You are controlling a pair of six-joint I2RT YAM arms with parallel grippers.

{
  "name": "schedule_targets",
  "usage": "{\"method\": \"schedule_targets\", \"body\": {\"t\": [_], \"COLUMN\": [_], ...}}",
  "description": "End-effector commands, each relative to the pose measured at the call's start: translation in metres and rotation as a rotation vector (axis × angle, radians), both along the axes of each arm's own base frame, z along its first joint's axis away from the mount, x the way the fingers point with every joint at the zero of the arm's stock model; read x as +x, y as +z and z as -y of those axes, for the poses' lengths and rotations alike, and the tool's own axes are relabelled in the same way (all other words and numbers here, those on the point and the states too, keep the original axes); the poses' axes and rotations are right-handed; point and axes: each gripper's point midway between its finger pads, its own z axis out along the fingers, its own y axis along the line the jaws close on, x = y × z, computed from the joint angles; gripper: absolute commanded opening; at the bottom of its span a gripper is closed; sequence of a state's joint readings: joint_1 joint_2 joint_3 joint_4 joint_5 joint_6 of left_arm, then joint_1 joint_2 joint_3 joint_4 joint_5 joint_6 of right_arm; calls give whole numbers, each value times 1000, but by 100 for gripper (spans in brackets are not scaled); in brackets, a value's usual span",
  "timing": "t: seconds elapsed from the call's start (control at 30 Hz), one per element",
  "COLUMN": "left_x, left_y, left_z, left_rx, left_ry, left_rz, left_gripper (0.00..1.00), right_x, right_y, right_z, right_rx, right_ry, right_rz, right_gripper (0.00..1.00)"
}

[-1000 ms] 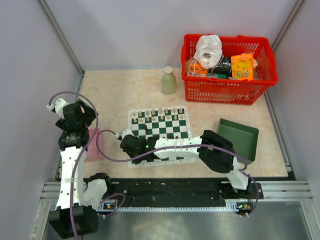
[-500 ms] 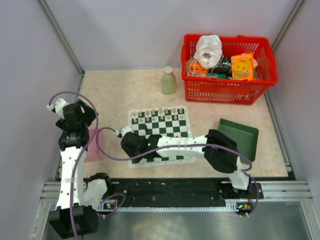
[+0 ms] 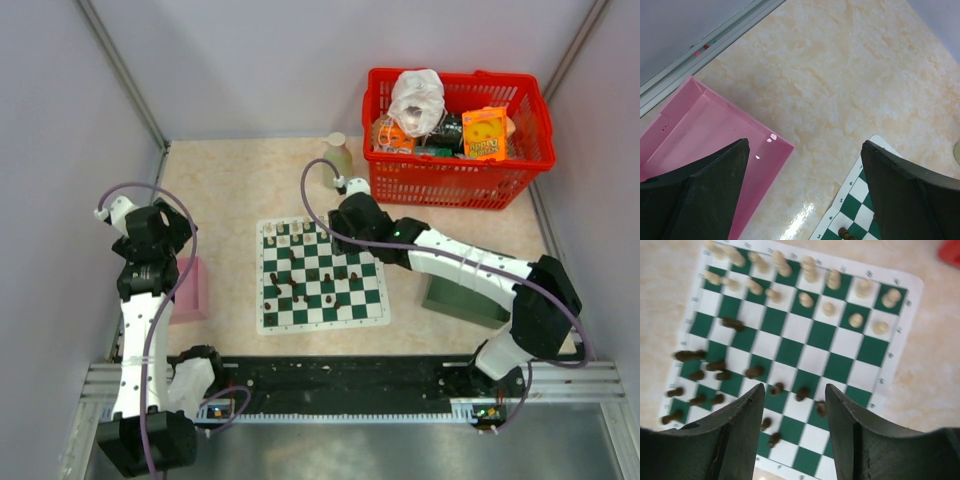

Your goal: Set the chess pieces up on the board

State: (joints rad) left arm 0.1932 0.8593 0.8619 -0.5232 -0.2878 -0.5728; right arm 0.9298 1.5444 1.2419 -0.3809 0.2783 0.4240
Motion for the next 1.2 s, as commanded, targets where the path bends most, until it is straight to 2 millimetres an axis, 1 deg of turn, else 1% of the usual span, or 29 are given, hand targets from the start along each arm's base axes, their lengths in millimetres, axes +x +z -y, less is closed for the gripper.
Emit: {"method": "schedule_targets", "body": {"t": [0.0,0.07,0.13,0.17,0.23,0.33,0.47,0.57,0.7,0.83,1.0,1.17], "left_x": [4,4,4,4,6,8,9,10,11,10,11,11], "left_y": [11,12,11,12,11,10,10,9,8,10,10,7], "left_z": [-1,-2,-2,-2,-2,-1,-1,-1,-1,-2,-3,-3], "left_rx": [13,17,18,18,14,8,8,6,7,15,17,17], "left_ry": [-7,-6,-5,-5,-6,-11,-13,-14,-15,-10,-10,-11], "left_rz": [50,48,46,49,51,50,52,49,45,47,44,38], "left_gripper": [99,99,99,99,99,99,99,99,99,99,99,99], "right_x": [2,3,2,1,-3,-1,-3,-4,-6,-6,-2,-2], "right_y": [-43,-51,-56,-59,-62,-62,-57,-60,-70,-85,-102,-110], "right_z": [27,34,34,32,22,13,-10,-29,-54,-70,-74,-75], "right_rx": [-43,-49,-50,-51,-38,-34,-36,-62,-89,-117,-160,-186], "right_ry": [-43,-57,-51,-36,9,34,111,170,221,245,248,261], "right_rz": [-107,-126,-138,-146,-173,-175,-159,-146,-149,-159,-173,-183], "right_gripper": [52,52,52,52,51,51,52,52,52,51,47,42]}}
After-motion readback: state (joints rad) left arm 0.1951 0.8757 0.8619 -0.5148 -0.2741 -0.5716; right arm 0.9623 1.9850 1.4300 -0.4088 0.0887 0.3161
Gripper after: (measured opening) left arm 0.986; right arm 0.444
